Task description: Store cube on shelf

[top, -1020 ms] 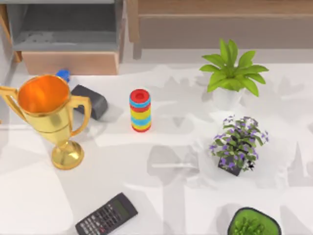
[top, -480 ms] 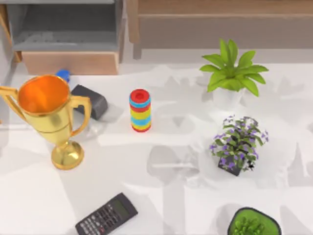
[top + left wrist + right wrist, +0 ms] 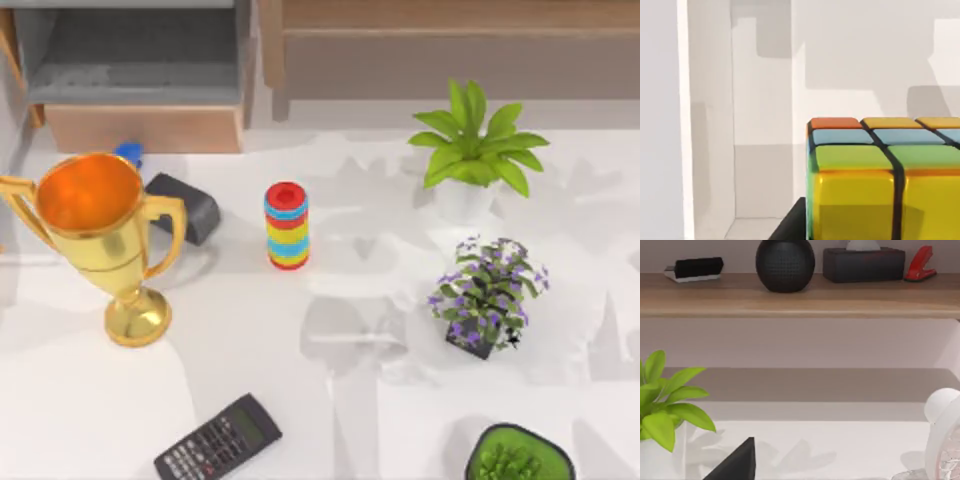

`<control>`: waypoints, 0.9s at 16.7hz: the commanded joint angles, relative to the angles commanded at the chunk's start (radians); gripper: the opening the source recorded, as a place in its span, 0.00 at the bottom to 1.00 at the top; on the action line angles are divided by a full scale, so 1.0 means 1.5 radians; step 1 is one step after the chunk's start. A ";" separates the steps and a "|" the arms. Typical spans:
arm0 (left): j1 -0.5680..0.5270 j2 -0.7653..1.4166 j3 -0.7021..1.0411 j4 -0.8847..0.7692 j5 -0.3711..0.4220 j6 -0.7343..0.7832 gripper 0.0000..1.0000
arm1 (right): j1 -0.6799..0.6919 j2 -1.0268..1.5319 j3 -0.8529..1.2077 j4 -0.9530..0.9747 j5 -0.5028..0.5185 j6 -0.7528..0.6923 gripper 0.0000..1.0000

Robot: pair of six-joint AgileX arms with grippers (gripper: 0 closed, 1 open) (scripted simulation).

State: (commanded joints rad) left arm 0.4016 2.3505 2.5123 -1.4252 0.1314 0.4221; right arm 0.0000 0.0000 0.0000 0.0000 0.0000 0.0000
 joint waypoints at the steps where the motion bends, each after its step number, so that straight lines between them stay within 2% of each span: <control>1: -0.001 0.008 0.004 0.005 -0.001 -0.001 0.00 | 0.000 0.000 0.000 0.000 0.000 0.000 1.00; 8: -0.038 0.128 -0.033 0.078 -0.026 0.004 0.00 | 0.000 0.000 0.000 0.000 0.000 0.000 1.00; 15: -0.034 0.118 -0.043 0.077 -0.029 0.001 0.00 | 0.000 0.000 0.000 0.000 0.000 0.000 1.00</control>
State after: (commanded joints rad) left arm 0.3504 2.5269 2.4471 -1.3098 0.0877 0.4231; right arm 0.0000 0.0000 0.0000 0.0000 0.0000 0.0000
